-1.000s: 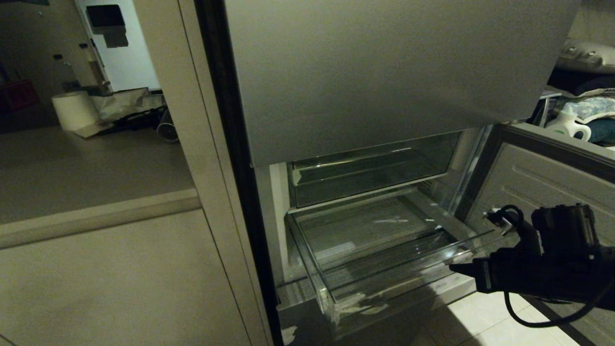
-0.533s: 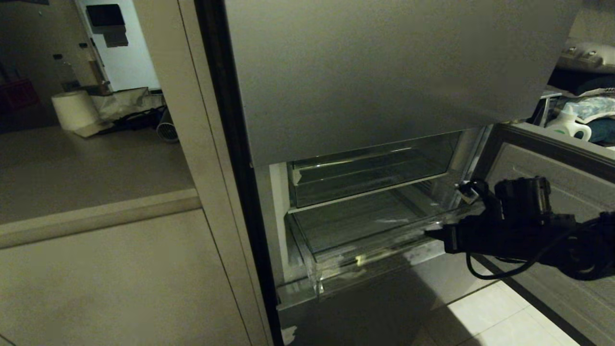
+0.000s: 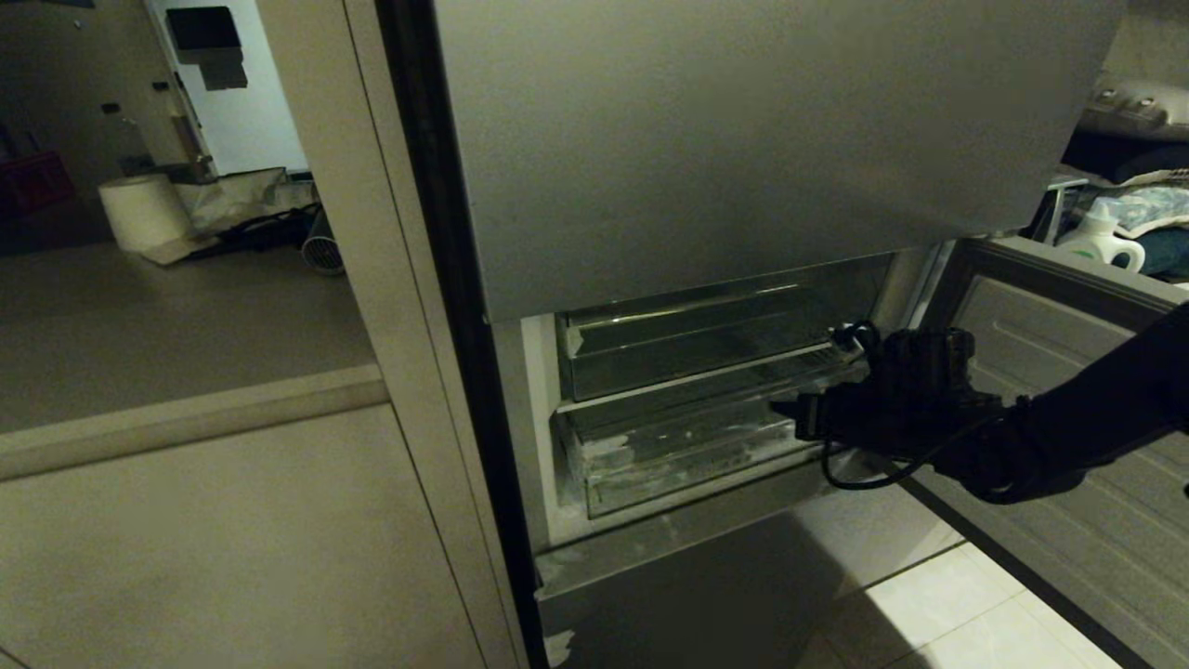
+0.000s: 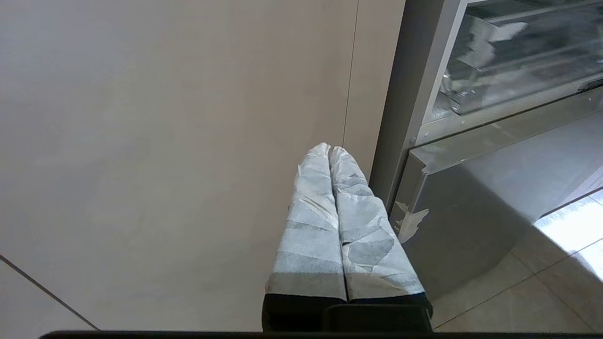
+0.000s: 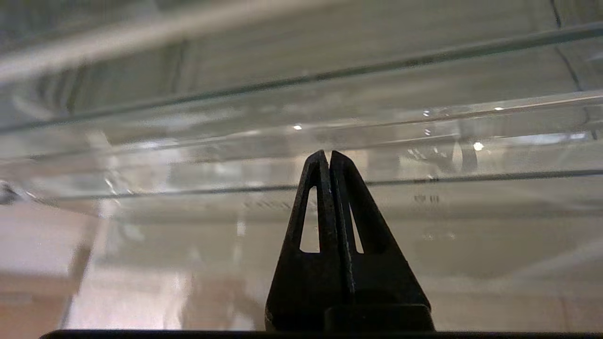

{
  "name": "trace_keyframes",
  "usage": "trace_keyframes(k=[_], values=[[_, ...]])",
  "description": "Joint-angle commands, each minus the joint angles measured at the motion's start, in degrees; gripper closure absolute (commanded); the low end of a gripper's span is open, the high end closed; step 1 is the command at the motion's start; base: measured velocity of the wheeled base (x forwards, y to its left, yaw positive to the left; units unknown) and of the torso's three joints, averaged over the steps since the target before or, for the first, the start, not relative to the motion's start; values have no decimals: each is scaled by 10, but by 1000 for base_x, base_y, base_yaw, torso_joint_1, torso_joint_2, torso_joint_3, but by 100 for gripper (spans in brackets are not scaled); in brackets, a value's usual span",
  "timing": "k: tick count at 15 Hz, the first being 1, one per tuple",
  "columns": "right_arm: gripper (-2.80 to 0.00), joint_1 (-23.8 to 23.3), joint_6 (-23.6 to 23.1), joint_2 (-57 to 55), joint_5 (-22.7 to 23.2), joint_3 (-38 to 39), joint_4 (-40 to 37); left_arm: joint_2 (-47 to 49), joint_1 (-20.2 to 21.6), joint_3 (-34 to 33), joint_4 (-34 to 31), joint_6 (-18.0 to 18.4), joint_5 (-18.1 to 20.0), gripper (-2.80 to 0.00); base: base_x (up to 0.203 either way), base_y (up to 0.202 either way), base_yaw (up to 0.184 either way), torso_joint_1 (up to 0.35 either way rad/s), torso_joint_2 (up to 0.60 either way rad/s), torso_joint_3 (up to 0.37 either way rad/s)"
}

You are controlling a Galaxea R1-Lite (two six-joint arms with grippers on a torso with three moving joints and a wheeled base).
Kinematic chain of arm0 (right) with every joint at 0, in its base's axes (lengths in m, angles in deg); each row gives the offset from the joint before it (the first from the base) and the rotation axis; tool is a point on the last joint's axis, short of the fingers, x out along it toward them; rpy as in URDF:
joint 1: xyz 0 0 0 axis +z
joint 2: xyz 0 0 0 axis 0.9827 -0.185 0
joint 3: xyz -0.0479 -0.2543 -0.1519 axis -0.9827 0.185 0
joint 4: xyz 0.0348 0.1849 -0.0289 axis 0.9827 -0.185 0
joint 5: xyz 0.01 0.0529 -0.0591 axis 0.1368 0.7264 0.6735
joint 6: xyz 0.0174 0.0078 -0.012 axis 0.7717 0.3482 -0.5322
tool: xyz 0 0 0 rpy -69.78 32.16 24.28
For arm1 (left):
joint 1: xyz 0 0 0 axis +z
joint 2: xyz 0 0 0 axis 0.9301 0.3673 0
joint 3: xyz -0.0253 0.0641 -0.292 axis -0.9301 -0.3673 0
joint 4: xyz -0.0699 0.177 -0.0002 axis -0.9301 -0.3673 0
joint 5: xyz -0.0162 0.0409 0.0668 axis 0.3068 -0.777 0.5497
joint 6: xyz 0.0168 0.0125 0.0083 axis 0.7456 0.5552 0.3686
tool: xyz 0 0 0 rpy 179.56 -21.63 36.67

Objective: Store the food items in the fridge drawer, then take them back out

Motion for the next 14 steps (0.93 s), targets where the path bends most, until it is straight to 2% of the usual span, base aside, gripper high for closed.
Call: trace_keyframes(k=[1, 5, 8, 12, 14], values=[[0, 10, 33, -15, 2, -9, 40, 1, 0, 0, 0, 0, 0, 0, 0, 0, 0, 0, 0, 0], [0, 19, 46, 22, -1, 23, 51, 1, 0, 0, 0, 0, 0, 0, 0, 0, 0, 0, 0, 0], [0, 26, 49, 101, -1, 95, 52, 1, 0, 0, 0, 0, 0, 0, 0, 0, 0, 0, 0, 0], [0, 25, 43, 321, -5, 255, 49, 1, 0, 0, 0, 0, 0, 0, 0, 0, 0, 0, 0, 0], [0, 19, 40, 472, -32, 319, 23, 1, 0, 0, 0, 0, 0, 0, 0, 0, 0, 0, 0, 0]])
